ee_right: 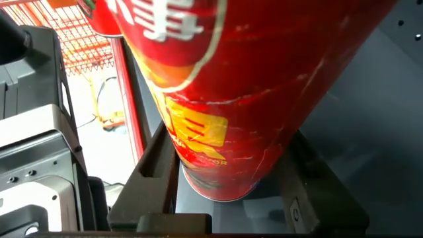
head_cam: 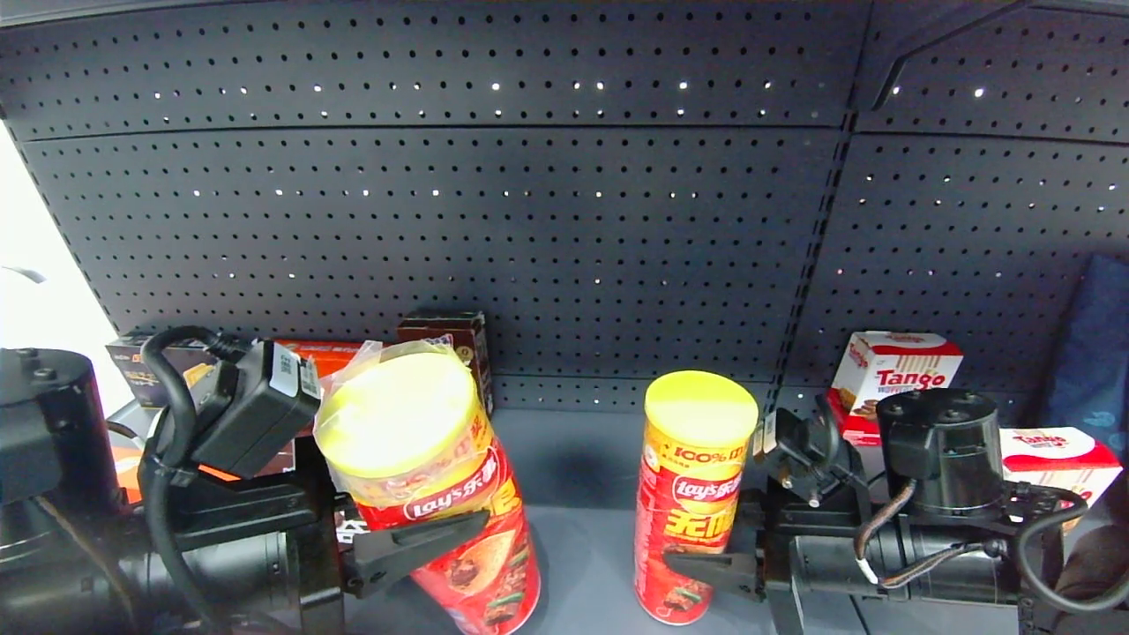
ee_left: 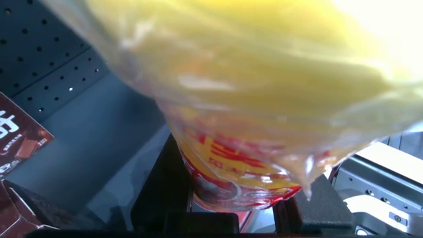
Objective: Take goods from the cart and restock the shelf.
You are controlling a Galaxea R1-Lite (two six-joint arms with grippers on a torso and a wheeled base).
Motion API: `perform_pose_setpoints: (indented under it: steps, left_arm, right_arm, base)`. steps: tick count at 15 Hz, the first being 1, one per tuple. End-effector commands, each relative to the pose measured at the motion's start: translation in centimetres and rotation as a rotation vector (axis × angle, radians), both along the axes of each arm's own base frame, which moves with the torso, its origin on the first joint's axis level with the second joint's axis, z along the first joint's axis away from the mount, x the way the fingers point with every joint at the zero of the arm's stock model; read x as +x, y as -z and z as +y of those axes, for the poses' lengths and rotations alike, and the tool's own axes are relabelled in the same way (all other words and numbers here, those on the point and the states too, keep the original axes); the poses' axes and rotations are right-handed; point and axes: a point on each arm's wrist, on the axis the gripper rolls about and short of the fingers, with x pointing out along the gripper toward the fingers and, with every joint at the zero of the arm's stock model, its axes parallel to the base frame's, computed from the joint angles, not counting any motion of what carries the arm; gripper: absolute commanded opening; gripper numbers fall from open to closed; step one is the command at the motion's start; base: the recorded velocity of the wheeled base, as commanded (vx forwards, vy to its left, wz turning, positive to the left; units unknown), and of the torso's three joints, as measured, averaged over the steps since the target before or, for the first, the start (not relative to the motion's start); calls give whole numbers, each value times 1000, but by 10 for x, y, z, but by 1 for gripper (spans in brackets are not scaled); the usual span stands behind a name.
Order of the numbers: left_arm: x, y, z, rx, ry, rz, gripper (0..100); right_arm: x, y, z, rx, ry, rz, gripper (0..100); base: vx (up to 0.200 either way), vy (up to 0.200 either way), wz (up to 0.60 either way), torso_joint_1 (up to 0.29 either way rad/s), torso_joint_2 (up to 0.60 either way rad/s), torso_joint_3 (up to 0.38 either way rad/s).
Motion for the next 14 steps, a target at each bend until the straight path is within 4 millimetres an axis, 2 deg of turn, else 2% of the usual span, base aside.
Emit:
perform_pose_setpoints:
  steps: [1,2,3,10,14]
  left_arm:
    - [0,0,0,1,-1,0,0]
    - [0,0,0,0,-1,-1,0]
    - [0,0,0,0,-1,-1,0]
    - [0,0,1,1,-1,0,0]
    - [-1,2,1,4,-1,4,0]
  right_arm:
    - [1,4,1,-9,-2,11,0]
    - [1,4,1,-10,-3,13,0]
    - [0,5,1,-12,-3,15,100]
    - [-3,4,-10,-12,25,14,100]
    - [-12,-18,-28,38,63,-57,100]
  base:
    - [0,0,0,0,0,0]
    - [0,0,0,0,0,0]
    - [0,0,0,0,0,0]
    - [0,0,0,0,0,0]
    - [0,0,0,0,0,0]
